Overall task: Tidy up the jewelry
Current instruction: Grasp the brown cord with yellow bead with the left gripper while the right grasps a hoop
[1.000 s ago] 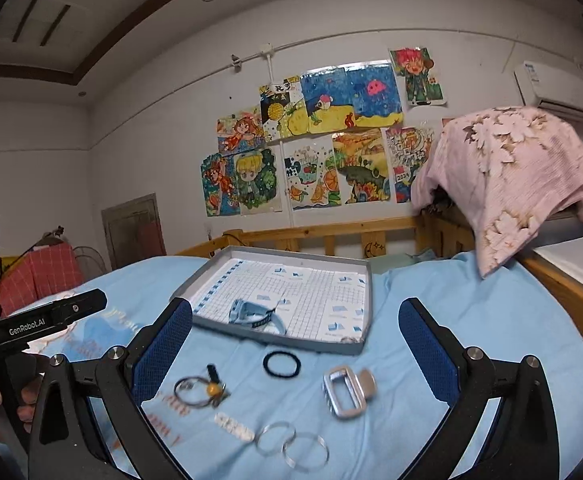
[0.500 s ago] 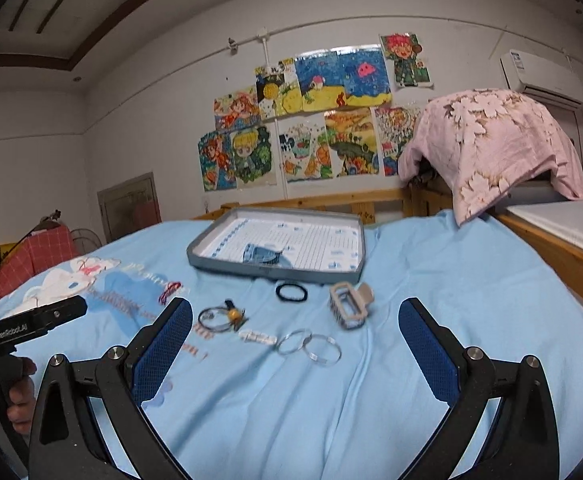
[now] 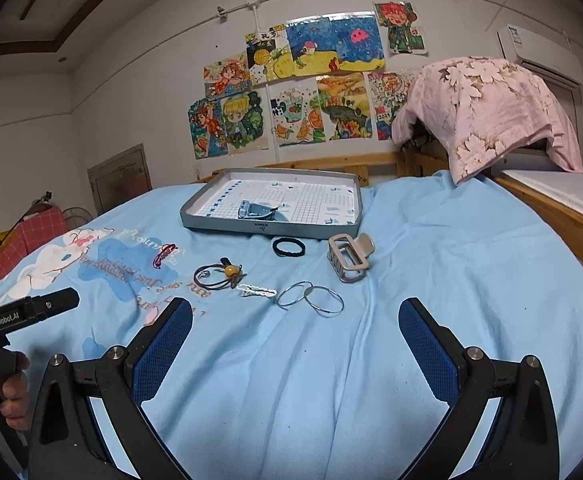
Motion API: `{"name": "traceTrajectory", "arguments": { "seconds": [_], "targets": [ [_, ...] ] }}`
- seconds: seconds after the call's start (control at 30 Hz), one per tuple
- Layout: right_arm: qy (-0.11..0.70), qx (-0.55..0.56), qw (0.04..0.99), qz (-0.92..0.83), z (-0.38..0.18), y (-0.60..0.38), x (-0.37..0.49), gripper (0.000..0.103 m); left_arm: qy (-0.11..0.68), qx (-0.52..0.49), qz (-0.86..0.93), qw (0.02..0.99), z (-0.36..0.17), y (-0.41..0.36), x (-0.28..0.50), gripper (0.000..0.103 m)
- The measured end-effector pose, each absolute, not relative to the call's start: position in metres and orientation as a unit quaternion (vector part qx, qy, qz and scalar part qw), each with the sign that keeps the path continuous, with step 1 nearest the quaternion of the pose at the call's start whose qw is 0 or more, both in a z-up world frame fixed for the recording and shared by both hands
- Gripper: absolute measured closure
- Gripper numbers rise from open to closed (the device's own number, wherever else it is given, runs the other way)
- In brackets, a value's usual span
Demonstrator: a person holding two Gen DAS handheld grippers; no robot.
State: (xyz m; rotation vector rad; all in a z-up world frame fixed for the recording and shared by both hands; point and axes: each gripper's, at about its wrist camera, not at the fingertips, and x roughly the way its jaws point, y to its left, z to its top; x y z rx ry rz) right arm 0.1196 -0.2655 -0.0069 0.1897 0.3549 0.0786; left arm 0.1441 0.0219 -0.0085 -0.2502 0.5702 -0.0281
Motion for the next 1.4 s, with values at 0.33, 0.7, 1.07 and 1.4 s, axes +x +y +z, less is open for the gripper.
{"name": "traceTrajectory", "arguments": {
  "seconds": [0.33,0.7,1.07,1.4],
  "targets": [
    [0.207,0.047,0.977,0.019,0.0,-0.274,0.174,0.002,0.288,-0.06,-0.041,0.955,0.003,-0.002,0.203,0.0],
    [0.254,0.104,0.961,0.04,-0.028,-0.288,0.248,0.005,0.336,-0.046,-0.09,0.937,-0.023,-0.033,0.304,0.026],
    [0.284,0.108,0.949,0.087,-0.05,-0.274,0.266,0.031,0.357,-0.072,-0.102,0.926,-0.069,-0.031,0.319,0.062],
    [0.322,0.115,0.933,0.116,-0.067,-0.264,0.281,0.052,0.349,-0.078,-0.137,0.924,-0.077,-0.037,0.32,0.094]
  ]
}}
